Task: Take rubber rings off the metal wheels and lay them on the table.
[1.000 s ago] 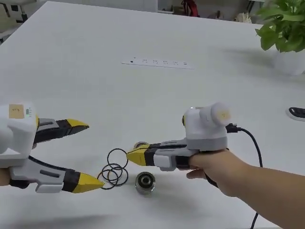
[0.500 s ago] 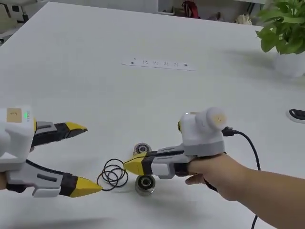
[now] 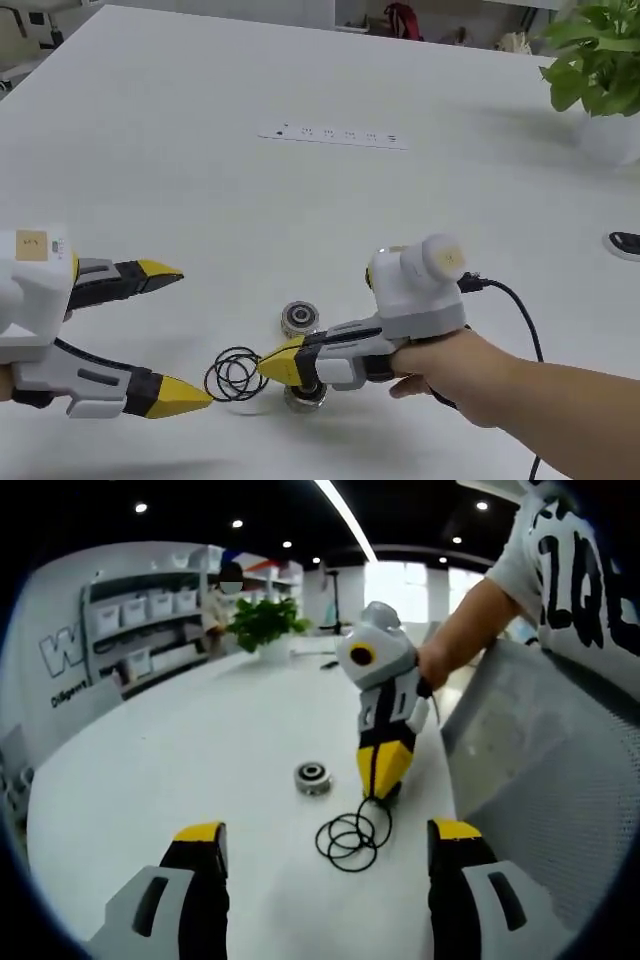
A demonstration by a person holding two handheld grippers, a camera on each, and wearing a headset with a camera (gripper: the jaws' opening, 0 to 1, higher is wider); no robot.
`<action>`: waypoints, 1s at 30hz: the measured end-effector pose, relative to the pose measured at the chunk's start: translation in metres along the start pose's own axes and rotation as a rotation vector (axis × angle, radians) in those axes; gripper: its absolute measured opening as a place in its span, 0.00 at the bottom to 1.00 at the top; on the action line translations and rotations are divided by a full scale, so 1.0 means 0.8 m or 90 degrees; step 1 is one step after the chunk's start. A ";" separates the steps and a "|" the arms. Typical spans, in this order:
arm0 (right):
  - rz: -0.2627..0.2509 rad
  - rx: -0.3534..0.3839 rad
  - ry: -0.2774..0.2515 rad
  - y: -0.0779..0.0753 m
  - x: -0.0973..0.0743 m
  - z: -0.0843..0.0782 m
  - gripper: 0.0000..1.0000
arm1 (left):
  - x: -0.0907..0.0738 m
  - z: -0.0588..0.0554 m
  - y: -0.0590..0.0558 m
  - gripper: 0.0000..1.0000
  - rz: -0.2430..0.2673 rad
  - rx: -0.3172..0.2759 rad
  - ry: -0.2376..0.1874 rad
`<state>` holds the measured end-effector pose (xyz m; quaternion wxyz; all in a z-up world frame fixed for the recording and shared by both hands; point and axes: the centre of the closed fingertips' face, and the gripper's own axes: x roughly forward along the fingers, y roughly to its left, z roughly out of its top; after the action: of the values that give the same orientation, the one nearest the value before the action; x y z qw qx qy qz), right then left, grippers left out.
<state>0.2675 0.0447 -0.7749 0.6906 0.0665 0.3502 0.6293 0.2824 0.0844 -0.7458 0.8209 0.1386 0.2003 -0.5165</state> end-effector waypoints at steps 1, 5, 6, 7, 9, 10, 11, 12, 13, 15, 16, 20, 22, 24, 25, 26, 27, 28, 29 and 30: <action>0.000 0.001 0.002 0.000 0.000 -0.001 0.00 | 0.000 0.000 0.000 0.84 0.000 -0.001 0.000; 0.000 -0.001 0.013 -0.001 0.001 -0.006 0.00 | 0.000 -0.001 0.000 0.83 0.001 -0.001 0.001; 0.000 -0.001 0.015 -0.001 0.001 -0.007 0.00 | -0.001 -0.001 0.000 0.83 0.000 -0.001 0.001; 0.001 -0.001 0.017 0.000 0.002 -0.007 0.00 | -0.001 -0.001 0.001 0.83 0.000 -0.002 0.001; 0.002 -0.004 0.021 0.000 0.003 -0.008 0.00 | -0.001 -0.001 0.001 0.83 0.001 -0.001 0.001; 0.002 -0.004 0.025 0.000 0.004 -0.010 0.00 | -0.001 -0.001 0.001 0.83 0.001 -0.002 0.001; 0.002 -0.003 0.026 0.000 0.004 -0.011 0.00 | -0.001 -0.001 0.001 0.83 0.001 -0.002 0.001; 0.003 -0.002 0.028 0.000 0.005 -0.012 0.00 | -0.001 -0.002 0.001 0.83 0.001 -0.002 0.002; 0.003 -0.002 0.029 0.000 0.005 -0.012 0.00 | 0.000 -0.002 0.001 0.83 0.001 -0.001 0.002; 0.004 -0.002 0.035 0.000 0.006 -0.014 0.00 | 0.000 -0.003 0.001 0.83 0.000 -0.002 0.004; 0.003 -0.003 0.036 0.000 0.006 -0.014 0.00 | 0.000 -0.004 0.001 0.83 0.000 -0.001 0.004; 0.000 -0.008 0.041 -0.002 0.008 -0.016 0.00 | 0.000 -0.005 0.000 0.83 0.000 0.000 0.007; -0.004 -0.011 0.043 -0.004 0.008 -0.017 0.00 | 0.000 -0.006 0.000 0.83 -0.001 0.000 0.008; -0.004 -0.011 0.044 -0.004 0.009 -0.017 0.00 | 0.000 -0.006 0.000 0.83 0.000 0.002 0.009; -0.005 -0.012 0.045 -0.005 0.009 -0.018 0.00 | 0.000 -0.007 0.000 0.83 -0.001 0.002 0.010; -0.006 -0.015 0.047 -0.005 0.009 -0.018 0.00 | 0.000 -0.007 0.000 0.83 -0.001 0.004 0.012; -0.006 -0.016 0.048 -0.005 0.009 -0.019 0.00 | 0.000 -0.008 -0.001 0.83 -0.001 0.005 0.013; -0.007 -0.018 0.050 -0.005 0.010 -0.019 0.00 | 0.000 -0.008 -0.001 0.84 -0.002 0.006 0.014; -0.008 -0.019 0.050 -0.006 0.010 -0.019 0.00 | 0.000 -0.009 -0.002 0.84 -0.002 0.006 0.015; -0.010 -0.020 0.050 -0.006 0.010 -0.019 0.00 | 0.000 -0.009 -0.002 0.84 -0.003 0.006 0.015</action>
<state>0.2628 0.0456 -0.7921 0.6819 0.0280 0.3675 0.6318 0.2794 0.0867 -0.7518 0.8166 0.1479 0.2076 -0.5179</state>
